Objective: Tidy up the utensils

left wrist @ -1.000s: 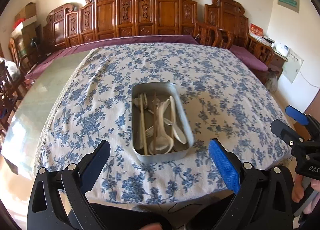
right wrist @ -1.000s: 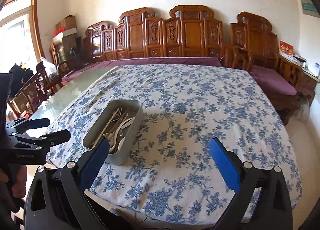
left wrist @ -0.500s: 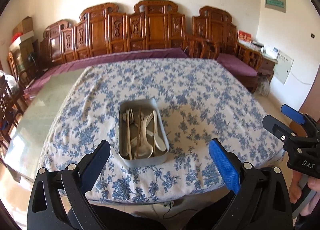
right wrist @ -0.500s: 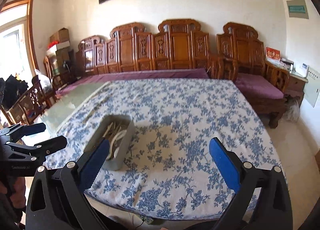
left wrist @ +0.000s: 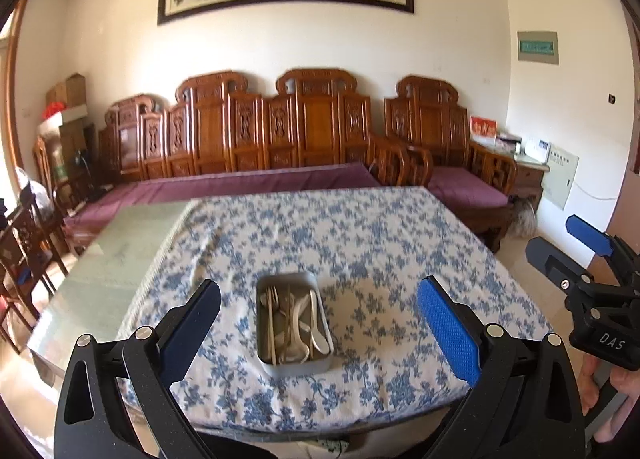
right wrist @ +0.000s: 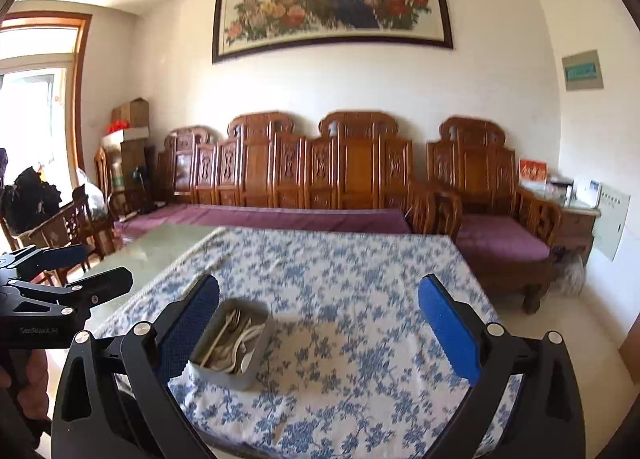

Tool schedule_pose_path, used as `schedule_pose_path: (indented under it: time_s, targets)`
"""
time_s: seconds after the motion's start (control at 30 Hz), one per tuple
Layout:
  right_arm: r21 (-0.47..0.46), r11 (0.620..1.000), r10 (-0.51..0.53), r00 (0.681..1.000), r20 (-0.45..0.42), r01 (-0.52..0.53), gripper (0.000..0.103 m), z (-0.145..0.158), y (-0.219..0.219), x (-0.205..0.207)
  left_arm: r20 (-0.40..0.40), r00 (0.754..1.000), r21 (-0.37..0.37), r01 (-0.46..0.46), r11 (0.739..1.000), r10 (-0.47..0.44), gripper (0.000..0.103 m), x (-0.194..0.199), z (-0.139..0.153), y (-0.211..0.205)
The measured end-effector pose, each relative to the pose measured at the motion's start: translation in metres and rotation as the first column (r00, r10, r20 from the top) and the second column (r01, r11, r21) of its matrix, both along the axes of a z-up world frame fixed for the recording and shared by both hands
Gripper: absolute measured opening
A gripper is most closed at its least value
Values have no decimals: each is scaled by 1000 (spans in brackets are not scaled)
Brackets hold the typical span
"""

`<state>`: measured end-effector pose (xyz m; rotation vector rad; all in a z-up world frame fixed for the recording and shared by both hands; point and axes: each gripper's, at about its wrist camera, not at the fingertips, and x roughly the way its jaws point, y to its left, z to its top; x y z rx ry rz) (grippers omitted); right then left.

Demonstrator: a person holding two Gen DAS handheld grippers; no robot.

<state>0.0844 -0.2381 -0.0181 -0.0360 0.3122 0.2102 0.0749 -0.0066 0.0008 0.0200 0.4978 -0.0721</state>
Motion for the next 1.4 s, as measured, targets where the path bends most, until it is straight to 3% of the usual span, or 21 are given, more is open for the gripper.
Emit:
schedule_pose_path:
  time_s: [0.23, 1.4]
  targets:
    - [-6, 1000, -23, 999, 39, 24, 100, 11, -5, -10, 50, 999, 1, -17, 1000, 17, 95, -16, 14, 0]
    - [11, 1000, -28, 999, 25, 28, 100, 6, -4, -7, 55, 998, -5, -22, 1000, 22, 95, -19, 11, 2]
